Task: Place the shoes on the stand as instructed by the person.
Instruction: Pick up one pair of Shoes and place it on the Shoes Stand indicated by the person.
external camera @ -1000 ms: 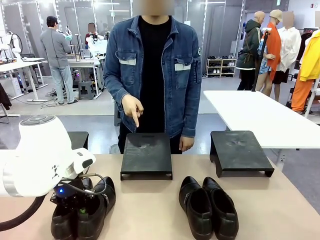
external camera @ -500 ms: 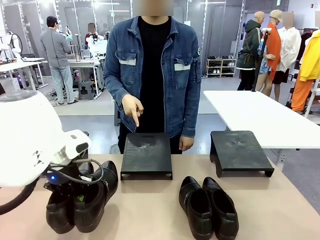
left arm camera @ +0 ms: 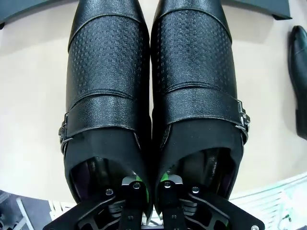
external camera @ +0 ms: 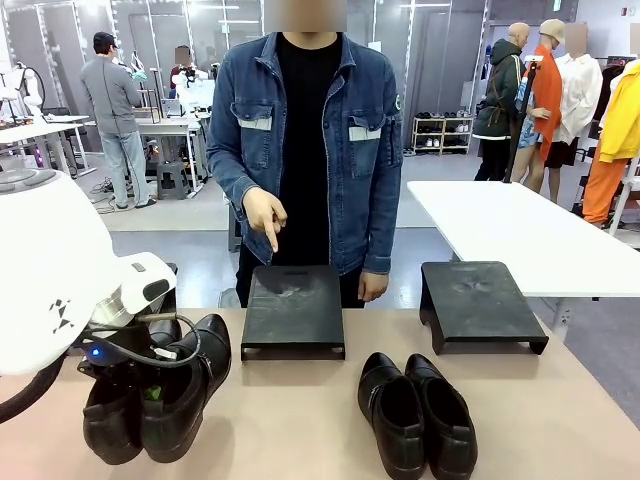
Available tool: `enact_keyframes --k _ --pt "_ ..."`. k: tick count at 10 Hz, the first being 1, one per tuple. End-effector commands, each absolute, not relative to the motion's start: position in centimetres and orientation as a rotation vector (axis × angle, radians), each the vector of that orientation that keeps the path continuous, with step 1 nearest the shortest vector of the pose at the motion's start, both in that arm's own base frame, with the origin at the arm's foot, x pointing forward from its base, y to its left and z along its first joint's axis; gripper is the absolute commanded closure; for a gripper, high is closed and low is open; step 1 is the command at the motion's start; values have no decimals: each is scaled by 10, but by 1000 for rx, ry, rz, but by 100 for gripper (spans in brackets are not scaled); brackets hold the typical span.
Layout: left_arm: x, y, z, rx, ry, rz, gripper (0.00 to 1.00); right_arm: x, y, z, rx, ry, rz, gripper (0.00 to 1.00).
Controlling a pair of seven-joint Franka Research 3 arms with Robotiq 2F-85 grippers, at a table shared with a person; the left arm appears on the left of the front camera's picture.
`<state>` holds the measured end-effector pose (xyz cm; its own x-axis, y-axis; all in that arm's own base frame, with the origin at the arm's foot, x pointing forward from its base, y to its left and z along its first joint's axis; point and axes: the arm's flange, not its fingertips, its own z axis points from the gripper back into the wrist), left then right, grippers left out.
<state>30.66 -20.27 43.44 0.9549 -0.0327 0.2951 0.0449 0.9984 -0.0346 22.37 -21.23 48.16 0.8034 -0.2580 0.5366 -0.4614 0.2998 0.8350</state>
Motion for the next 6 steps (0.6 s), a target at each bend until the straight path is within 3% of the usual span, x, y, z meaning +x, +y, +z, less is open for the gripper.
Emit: enact_keyframes --k 1,4,6 --pt "308 -205 438 -46 -307 -41 95 222 -214 482 1285 -684 169 0" --pt "307 -202 432 -40 -292 -39 93 222 -214 482 1285 -684 169 0" --pt "299 -210 443 -110 -459 35 93 222 -214 482 1285 -684 169 0"
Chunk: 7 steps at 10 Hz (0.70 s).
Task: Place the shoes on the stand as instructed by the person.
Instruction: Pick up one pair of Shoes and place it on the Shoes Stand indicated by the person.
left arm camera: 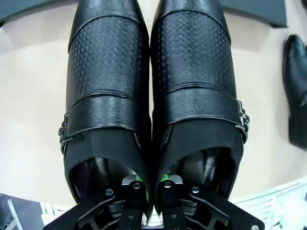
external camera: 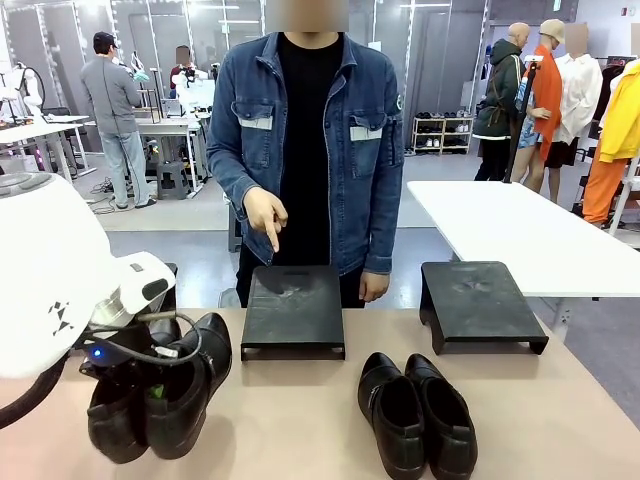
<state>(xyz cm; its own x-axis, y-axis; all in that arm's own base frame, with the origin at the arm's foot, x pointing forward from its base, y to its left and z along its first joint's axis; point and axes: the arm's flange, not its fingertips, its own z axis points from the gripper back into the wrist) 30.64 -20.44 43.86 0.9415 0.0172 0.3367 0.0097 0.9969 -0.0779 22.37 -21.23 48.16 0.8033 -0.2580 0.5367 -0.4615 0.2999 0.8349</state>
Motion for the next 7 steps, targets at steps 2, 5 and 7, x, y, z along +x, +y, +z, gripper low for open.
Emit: enact_keyframes --k 2,5,7 --pt "322 -232 461 -126 -509 -15 93 222 -214 482 1285 -684 169 0" --pt "374 -268 482 -133 -524 -55 93 222 -214 482 1285 -684 169 0" --pt "408 -303 496 -92 -548 -104 93 222 -214 482 1285 -684 169 0"
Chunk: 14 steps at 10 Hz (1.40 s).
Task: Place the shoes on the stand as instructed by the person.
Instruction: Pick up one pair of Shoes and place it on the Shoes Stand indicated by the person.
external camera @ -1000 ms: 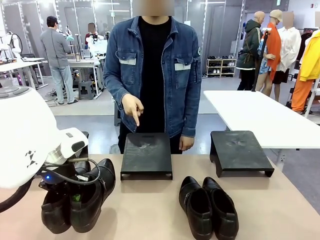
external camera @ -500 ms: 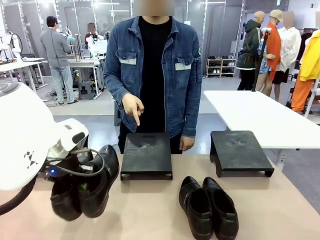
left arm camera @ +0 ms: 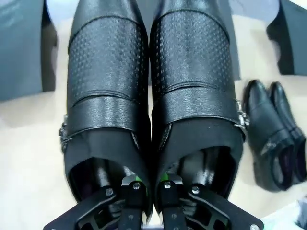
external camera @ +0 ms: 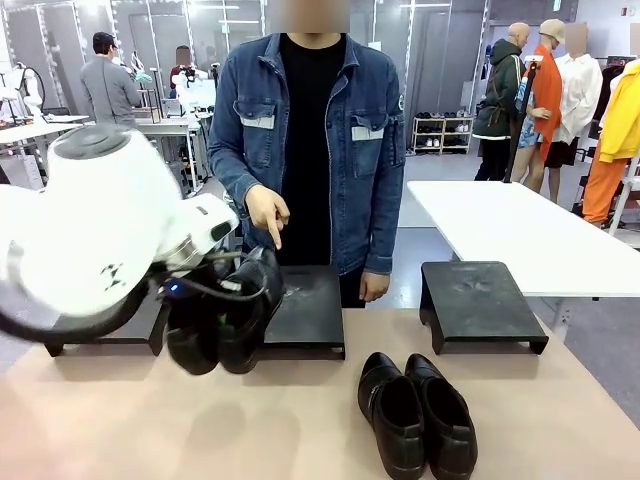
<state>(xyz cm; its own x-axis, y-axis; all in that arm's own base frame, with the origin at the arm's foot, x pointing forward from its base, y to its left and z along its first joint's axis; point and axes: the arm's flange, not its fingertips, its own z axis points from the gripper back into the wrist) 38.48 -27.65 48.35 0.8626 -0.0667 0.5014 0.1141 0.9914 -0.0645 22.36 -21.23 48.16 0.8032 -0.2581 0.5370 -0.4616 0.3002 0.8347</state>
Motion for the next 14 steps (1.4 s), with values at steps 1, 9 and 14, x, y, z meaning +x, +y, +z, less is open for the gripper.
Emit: enact_keyframes --k 1,9,14 --pt "421 -317 498 -73 -540 -106 93 222 -214 482 1285 -684 169 0" --pt "508 -383 469 -13 -586 -71 93 222 -214 482 1285 -684 169 0" --pt "544 -397 453 42 -597 -37 93 222 -214 482 1285 -684 169 0"
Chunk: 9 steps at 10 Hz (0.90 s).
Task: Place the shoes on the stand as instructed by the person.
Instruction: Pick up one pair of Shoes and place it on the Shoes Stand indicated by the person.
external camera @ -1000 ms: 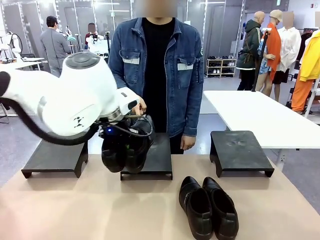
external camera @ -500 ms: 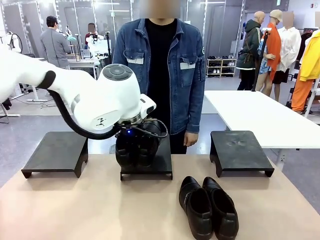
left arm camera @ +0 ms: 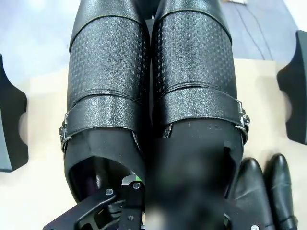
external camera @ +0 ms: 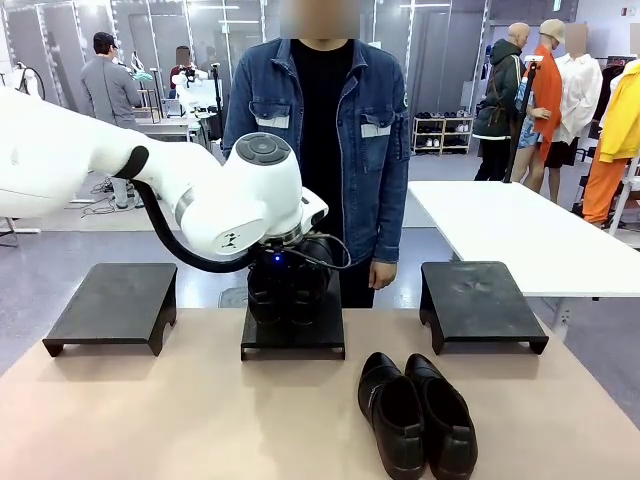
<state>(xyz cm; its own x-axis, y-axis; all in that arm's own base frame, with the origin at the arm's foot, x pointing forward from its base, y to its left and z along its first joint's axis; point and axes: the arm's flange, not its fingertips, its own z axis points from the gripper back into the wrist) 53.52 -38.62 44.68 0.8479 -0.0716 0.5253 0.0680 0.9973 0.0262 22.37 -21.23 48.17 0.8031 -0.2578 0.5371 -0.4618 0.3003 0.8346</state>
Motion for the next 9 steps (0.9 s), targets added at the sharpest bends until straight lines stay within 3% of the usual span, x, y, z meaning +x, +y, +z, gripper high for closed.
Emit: enact_keyframes --k 1,9 --pt "548 -396 450 38 -593 -35 93 222 -214 482 1285 -684 169 0" --pt "569 -395 418 14 -595 -75 93 222 -214 482 1285 -684 169 0"
